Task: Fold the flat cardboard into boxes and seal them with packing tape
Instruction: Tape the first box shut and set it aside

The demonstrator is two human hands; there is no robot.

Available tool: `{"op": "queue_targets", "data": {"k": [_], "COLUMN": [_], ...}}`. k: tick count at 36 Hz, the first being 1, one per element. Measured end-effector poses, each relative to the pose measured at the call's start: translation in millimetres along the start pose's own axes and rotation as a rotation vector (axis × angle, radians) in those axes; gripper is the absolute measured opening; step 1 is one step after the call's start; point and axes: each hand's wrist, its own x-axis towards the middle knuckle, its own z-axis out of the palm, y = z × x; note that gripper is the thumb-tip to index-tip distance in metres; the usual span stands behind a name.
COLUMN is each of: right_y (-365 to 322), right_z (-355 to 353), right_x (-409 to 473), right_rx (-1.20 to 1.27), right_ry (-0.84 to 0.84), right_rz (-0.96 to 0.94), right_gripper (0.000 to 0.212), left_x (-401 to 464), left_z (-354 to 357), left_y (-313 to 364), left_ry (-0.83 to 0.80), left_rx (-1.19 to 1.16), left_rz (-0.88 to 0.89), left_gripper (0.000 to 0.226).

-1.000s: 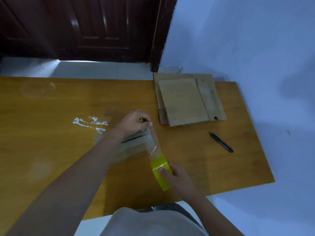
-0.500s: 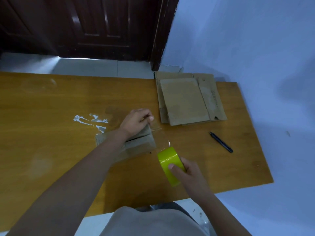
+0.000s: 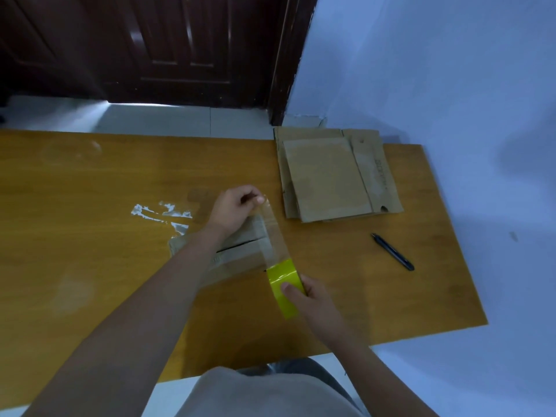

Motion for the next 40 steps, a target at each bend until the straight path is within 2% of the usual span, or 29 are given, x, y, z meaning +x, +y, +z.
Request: {"op": "queue_targets", "data": {"k": [6, 23, 33, 40], "right_y": [6, 8, 12, 13], "right_z": [3, 6, 2, 0], "right_x": [2, 10, 15, 21], "right_rx": [0.057, 0.129, 0.166, 0.133], "right_ry": [-0.006, 0.067, 0.085, 0.026], "right_rz": [0.054, 0.109, 0.160, 0.133], "right_gripper": [0.019, 0.015, 0.022, 0.016], "left_x": [0, 0, 4, 17], "left_z": [2, 4, 7, 4], "left_y": [0, 6, 0, 2], "left_ry": [0.006, 0.080, -0.013, -0.217], "left_rx": [0.091, 0.154, 0.314, 0.328], "left_rz": [-0.041, -0.045, -0.124, -0.271], "left_gripper": [0.009, 0.009, 0.013, 0.008]}}
